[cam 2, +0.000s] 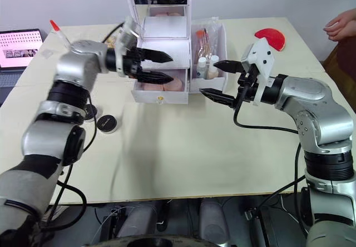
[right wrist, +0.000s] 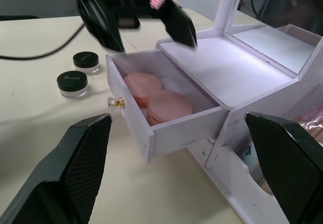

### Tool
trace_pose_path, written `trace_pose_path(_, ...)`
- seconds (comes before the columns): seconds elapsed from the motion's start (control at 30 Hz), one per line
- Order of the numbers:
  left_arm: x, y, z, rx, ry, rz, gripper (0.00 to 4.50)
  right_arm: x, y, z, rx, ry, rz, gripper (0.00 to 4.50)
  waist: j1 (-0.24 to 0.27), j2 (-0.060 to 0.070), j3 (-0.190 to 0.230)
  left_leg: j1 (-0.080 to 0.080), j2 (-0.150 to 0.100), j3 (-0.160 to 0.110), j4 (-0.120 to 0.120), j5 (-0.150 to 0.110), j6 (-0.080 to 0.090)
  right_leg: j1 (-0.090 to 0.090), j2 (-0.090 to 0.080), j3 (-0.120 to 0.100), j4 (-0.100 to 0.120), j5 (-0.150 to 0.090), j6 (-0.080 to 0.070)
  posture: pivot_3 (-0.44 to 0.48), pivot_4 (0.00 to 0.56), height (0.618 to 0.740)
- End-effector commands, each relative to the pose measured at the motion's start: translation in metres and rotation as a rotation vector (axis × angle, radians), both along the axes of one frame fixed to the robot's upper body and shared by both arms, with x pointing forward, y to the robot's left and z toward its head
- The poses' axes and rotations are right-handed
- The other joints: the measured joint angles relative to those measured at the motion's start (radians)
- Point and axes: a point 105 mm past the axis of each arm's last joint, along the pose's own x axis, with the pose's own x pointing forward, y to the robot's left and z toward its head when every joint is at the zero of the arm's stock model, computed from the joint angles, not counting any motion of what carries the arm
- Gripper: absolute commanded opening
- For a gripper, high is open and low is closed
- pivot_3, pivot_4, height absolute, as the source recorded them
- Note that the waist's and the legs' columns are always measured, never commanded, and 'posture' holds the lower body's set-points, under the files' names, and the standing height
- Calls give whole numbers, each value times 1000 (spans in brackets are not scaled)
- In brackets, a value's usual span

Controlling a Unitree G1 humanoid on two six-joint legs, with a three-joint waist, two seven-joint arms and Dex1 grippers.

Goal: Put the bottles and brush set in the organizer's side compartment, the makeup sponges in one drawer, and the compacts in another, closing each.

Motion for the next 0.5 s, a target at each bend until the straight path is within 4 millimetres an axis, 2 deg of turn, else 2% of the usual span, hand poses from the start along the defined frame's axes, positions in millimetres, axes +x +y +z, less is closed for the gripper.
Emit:
trace_pose_path(0.03, -29, 25, -4, 8, 43, -59, 3226, -6, -2, 14, 8, -59, -1, 4500, -6, 0, 0, 0, 0, 0, 0, 0, 0, 0, 0, 1, 0, 0, 0, 0, 150, 738)
trace_pose_path(0.13, -43, 43, -29, 100, 88, -31, 1647, -7, -3, 14, 9, -60, -4, 4500, -11, 0, 0, 0, 1, 0, -1, 0, 0, -2, 1, 3, 1, 0, 0, 0, 150, 738)
trace_pose_path(0.23, -42, 53, -50, 163, 94, 45, 37, -7, -4, 15, 8, -62, -8, 4500, 7, 0, 0, 0, 1, 0, 0, 0, -1, -2, 2, 3, 2, 0, -1, 0, 150, 738)
trace_pose_path(0.33, -34, 57, -66, 211, 67, 125, 37, -7, -5, 16, 7, -63, -10, 4500, 22, 0, 0, 0, 0, -1, 1, 0, -1, 0, 1, 2, 2, 0, -1, 0, 150, 738)
trace_pose_path(0.5, -13, 46, -73, 184, 38, 234, 37, -7, -7, 16, 3, -64, -18, 4500, 29, 0, 0, 0, 0, 0, 1, 0, -1, 0, 0, 2, 2, 0, -1, 0, 150, 738)
